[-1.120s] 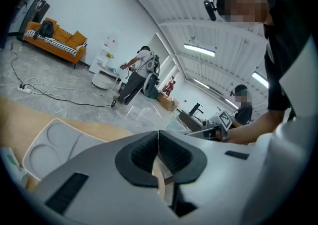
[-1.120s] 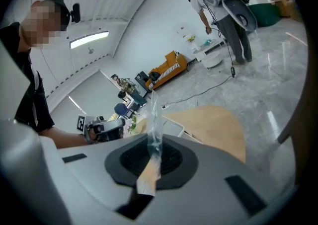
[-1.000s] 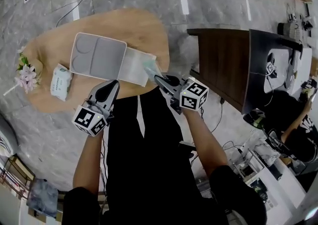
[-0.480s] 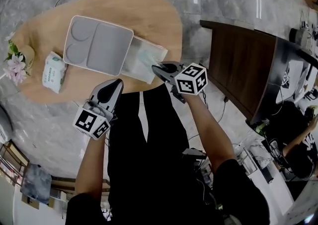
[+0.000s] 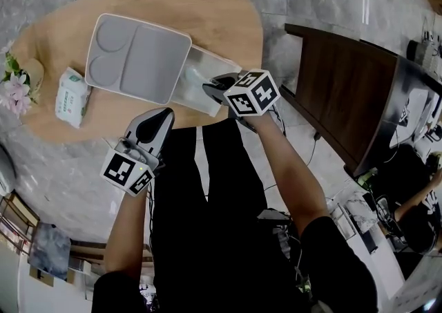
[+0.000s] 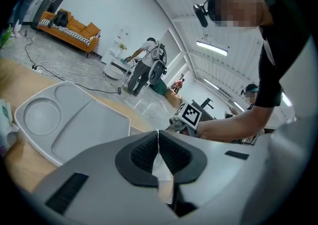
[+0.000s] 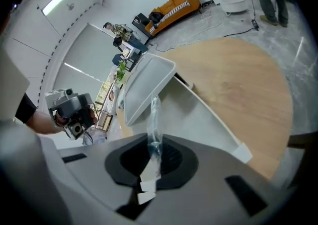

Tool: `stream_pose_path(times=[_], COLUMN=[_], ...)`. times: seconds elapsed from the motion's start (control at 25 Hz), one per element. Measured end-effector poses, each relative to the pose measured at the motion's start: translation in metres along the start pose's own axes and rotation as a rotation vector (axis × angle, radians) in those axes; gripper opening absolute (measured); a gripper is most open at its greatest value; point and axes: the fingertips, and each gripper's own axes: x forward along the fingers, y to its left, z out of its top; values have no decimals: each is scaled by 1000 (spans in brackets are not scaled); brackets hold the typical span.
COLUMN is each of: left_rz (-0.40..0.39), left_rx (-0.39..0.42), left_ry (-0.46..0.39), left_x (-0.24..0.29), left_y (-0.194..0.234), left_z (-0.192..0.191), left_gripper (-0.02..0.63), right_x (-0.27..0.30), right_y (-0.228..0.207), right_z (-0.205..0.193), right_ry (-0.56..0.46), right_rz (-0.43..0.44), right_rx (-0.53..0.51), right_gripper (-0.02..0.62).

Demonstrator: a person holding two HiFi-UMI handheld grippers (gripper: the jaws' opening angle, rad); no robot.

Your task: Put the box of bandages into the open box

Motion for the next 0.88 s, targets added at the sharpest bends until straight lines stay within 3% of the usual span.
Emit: stream_pose_path(times=[0.32,0.88], left_rz=[-25,-52], left_rx=[2,-8], left_ry=[13,27], left_x=[7,5], left_y=[2,5], left_z=[-4,-9], left_gripper=[18,18], right_x=[12,27], right_y=[-9,-21], right_z=[-2,-5], right_ry=[84,277], right_rz=[-77,-379], right_rx=[-47,-367], right_gripper=[20,48])
